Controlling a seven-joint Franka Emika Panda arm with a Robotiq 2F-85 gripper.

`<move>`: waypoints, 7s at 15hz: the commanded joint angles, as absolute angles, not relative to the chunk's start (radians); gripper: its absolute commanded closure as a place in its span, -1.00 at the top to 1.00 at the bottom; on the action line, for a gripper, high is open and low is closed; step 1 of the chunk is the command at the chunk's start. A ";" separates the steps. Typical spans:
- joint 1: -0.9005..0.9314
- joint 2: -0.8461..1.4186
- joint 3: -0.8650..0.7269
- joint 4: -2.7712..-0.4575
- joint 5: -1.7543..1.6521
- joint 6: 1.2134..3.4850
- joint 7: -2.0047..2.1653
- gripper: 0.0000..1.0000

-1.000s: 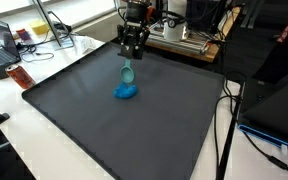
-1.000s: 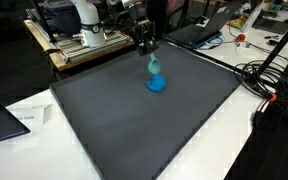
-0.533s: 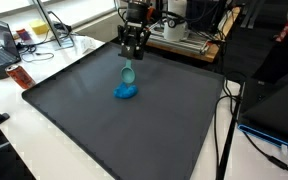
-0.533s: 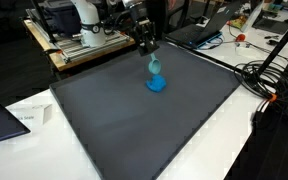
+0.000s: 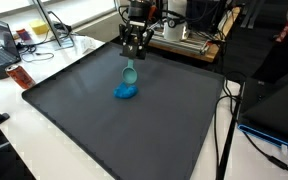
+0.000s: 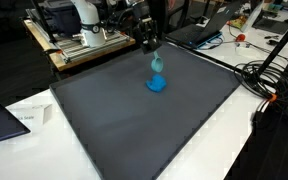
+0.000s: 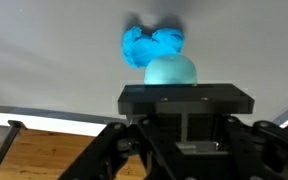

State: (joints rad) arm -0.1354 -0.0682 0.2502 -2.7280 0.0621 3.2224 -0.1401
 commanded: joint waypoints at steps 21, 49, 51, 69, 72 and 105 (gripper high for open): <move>-0.619 -0.175 0.855 -2.667 -0.028 3.035 -0.060 -0.06; -0.882 0.004 0.996 -2.569 -0.273 3.030 0.045 -0.56; -0.887 0.016 0.987 -2.567 -0.311 3.027 0.070 -0.56; -0.686 0.219 0.736 -2.415 -0.831 2.908 0.443 -0.56; -0.607 0.286 0.669 -2.354 -0.946 2.876 0.537 -0.56; 0.069 0.264 0.090 -2.162 -0.251 2.433 0.068 -0.56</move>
